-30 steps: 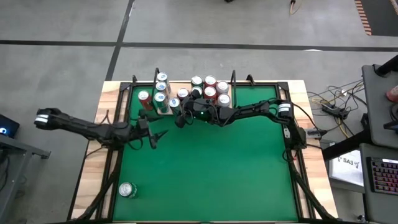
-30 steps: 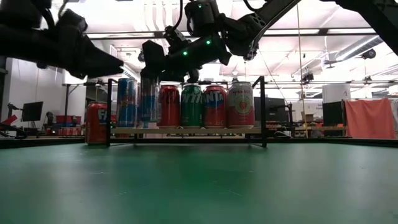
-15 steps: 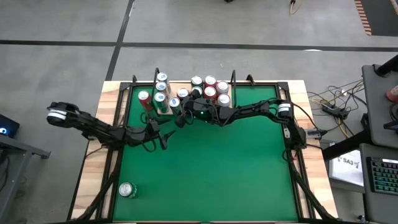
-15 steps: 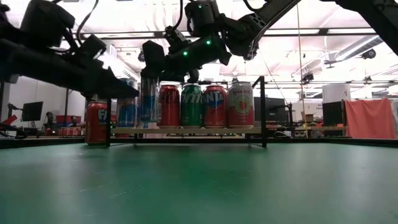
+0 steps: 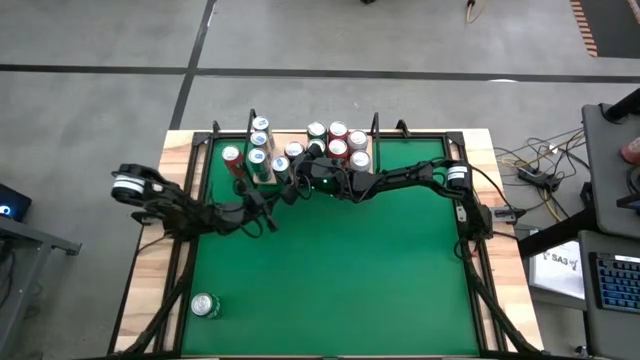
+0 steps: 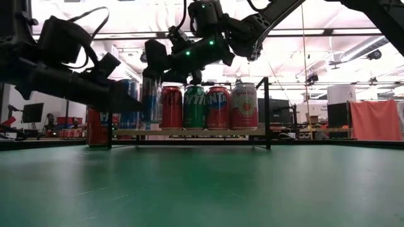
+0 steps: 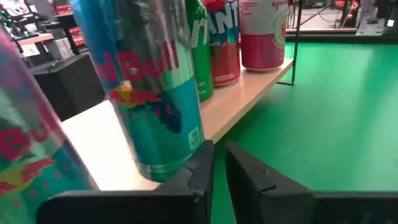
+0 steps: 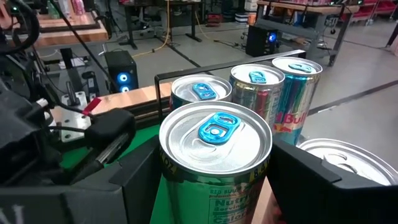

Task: Pick and place cans onto a shelf
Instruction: Put the blue silver soda can on the shelf

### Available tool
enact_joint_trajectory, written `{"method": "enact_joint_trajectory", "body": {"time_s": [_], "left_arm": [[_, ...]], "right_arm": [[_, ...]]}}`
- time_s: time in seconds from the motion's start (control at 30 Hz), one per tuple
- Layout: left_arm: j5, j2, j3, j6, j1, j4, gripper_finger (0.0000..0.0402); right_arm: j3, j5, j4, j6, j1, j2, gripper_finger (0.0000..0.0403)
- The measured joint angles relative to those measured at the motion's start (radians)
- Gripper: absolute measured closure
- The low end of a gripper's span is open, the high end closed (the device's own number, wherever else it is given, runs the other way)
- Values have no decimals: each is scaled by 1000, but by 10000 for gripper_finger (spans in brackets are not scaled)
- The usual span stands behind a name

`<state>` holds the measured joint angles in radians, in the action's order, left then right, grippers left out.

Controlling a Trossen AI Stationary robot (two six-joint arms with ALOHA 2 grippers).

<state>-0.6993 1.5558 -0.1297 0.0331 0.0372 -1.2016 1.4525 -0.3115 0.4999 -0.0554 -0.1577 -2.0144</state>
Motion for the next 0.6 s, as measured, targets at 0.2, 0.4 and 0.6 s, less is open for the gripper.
{"method": "enact_joint_trajectory", "body": {"time_s": [0.2, 0.4, 0.6], "left_arm": [[1, 92, -34, 2, 0, -50, 391], [-10, 164, -65, 2, 0, -104, 399], [-27, 226, -81, 2, 0, -151, 401]], "right_arm": [[0, -4, 0, 3, 0, 0, 156], [0, -4, -33, 8, -2, 0, 156], [-2, -4, -37, 8, -2, 0, 156]]}}
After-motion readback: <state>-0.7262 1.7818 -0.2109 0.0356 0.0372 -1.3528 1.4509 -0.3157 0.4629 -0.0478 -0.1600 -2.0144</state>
